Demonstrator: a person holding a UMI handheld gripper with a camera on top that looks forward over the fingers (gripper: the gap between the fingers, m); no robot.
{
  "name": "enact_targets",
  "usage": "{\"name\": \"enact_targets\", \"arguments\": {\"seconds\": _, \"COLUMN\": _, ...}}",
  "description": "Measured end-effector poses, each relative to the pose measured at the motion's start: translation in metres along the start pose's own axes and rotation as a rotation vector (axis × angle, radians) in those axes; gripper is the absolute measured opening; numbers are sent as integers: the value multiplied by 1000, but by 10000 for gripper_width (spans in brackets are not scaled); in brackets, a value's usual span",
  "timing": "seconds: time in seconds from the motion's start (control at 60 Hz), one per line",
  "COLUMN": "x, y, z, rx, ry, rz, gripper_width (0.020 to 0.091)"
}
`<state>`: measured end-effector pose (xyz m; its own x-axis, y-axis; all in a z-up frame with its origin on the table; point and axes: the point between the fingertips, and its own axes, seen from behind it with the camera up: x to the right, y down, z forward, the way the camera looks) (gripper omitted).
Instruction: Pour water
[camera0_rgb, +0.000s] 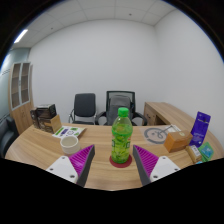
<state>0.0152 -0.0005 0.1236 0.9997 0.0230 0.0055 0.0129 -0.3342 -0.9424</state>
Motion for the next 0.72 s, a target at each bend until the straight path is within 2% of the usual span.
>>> {"name": "enact_targets", "arguments": {"seconds": 0.167, "x": -37, "y": -10, "z": -73, "rx": -40, "ry": 65, "rz": 10, "gripper_width": 775}}
{"name": "enact_targets", "arguments": {"seconds": 0.333, "x": -65, "y": -29, "z": -119, "rx": -39, "ry": 109, "rz": 18, "gripper_width": 778}}
{"name": "enact_targets", "arguments": {"seconds": 0.417, "x": -72, "y": -38, "z": -136, "rx": -19, "ry": 140, "rz": 17, "gripper_width": 779}}
{"name": "enact_targets", "arguments": {"seconds": 0.717, "x": -102, "y": -51, "z": -157, "rx": -5, "ry": 133, "rz": 25, "gripper_width": 777}}
